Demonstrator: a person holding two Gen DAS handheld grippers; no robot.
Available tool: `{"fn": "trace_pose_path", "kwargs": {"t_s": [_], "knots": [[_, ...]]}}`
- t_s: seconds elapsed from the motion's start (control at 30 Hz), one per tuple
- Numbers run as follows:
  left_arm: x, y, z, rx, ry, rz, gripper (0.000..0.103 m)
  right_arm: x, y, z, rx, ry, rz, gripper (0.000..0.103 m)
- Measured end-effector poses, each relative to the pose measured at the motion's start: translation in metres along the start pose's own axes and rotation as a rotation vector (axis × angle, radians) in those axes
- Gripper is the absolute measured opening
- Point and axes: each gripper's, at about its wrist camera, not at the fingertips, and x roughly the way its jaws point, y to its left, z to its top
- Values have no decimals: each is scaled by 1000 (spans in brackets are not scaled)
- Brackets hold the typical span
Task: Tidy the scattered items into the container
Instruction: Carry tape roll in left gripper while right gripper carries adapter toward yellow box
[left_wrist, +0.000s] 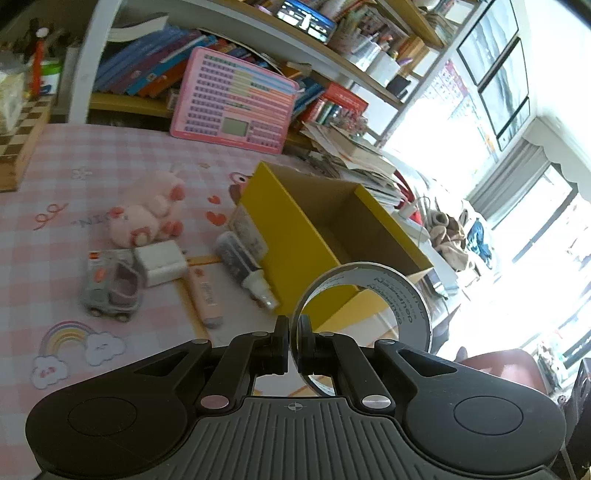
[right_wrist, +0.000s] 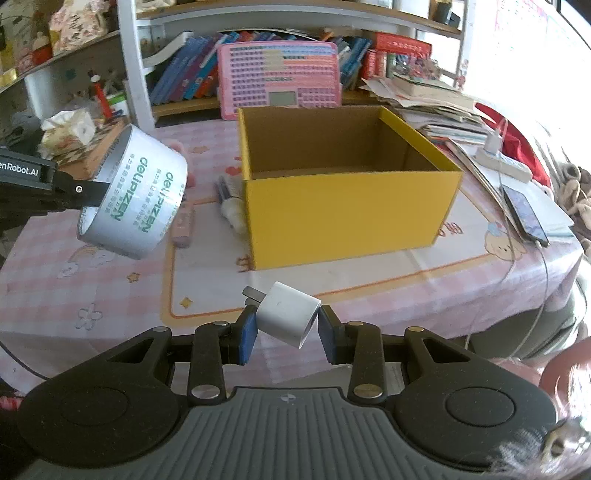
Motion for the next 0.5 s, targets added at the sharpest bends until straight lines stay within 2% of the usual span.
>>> {"fn": "trace_pose_path", "kwargs": {"t_s": [0.5], "knots": [[35,-53,14,32,-3,-5,3,7,-63,3,34,12,1,33]]}}
